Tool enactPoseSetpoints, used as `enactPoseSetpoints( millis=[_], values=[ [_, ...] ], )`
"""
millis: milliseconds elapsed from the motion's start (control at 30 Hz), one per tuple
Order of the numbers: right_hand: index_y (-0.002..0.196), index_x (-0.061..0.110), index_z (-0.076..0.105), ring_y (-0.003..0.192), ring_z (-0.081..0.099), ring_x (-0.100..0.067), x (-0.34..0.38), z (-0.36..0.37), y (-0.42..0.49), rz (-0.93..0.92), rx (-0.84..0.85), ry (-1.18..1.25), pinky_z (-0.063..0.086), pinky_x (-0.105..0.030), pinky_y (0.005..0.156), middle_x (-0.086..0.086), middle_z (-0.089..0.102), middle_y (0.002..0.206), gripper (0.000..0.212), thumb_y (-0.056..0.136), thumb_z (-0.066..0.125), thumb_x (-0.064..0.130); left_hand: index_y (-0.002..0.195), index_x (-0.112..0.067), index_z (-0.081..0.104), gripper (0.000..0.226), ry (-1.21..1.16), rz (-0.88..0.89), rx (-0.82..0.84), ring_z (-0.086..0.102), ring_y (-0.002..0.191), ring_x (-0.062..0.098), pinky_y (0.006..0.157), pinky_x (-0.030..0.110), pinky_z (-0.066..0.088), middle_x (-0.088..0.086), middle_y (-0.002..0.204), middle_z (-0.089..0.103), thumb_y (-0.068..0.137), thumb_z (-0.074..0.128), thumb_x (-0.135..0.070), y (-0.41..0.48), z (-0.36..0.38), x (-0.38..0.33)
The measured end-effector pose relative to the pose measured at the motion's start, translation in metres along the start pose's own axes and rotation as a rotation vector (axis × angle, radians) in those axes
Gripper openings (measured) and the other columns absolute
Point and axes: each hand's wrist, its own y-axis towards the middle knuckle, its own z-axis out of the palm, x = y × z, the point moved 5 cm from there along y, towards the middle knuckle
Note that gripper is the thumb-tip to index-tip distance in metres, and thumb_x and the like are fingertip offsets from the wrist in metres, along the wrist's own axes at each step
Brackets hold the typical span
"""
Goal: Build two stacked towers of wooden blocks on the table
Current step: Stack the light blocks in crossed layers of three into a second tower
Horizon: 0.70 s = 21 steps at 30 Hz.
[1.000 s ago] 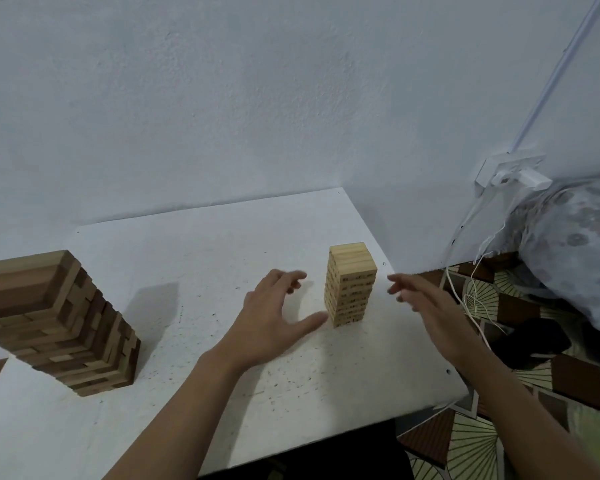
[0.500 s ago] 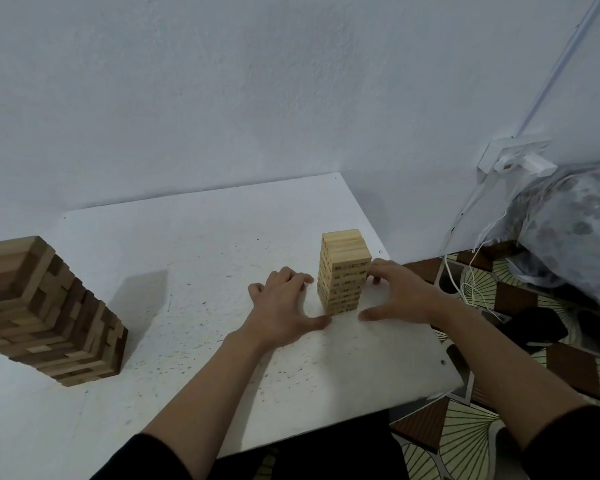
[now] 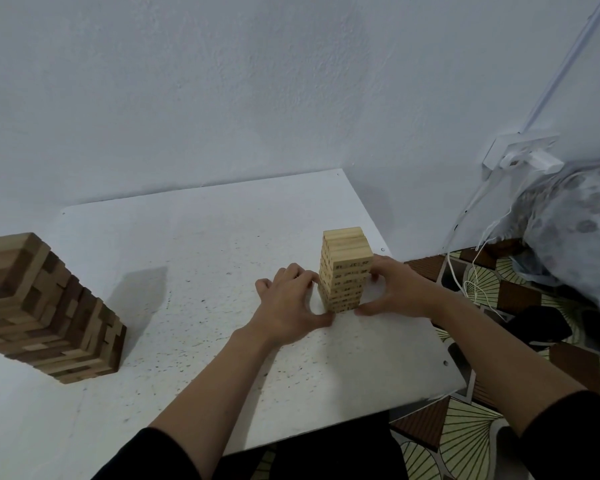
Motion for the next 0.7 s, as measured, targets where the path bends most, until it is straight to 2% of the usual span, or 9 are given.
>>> enactPoseSetpoints(
  millis=[233,567,700],
  values=[
    [0.115,0.051,0.061,0.113,0.053,-0.009,-0.0048,0.0015,0.003,0.004,0.007,-0.004,0.039,-0.054,0.103,0.016,0.06,0.119,0.064,0.056,0.079,0.067,0.122,-0.037,0.055,0.055,0.003,0.004,0.012,0.039,0.107,0.006,0.088,0.036,0.024,-0.014,0.109,0.045,0.076,0.073,-0.061,0.0008,0.0004,-0.0027],
    [0.111,0.051,0.063,0.114,0.053,-0.007,-0.0063,0.0025,0.0087,-0.007,0.01,0.001,0.039,-0.055,0.104,0.017,0.059,0.117,0.06,0.056,0.083,0.063,0.116,-0.038,0.059,0.049,-0.004,0.003,-0.002,0.042,0.104,0.005,0.082,0.035,0.02,-0.015,0.105,0.046,0.074,0.074,-0.059,0.0017,-0.0004,-0.006],
    [0.114,0.049,0.062,0.118,0.052,-0.008,-0.0067,0.0027,0.0087,-0.003,0.013,0.004,0.038,-0.054,0.106,0.018,0.057,0.12,0.065,0.054,0.084,0.063,0.118,-0.039,0.059,0.052,-0.011,-0.009,0.001,0.042,0.104,0.005,0.082,0.035,0.02,-0.015,0.105,0.046,0.073,0.075,-0.06,0.0015,-0.0005,-0.005]
  ],
)
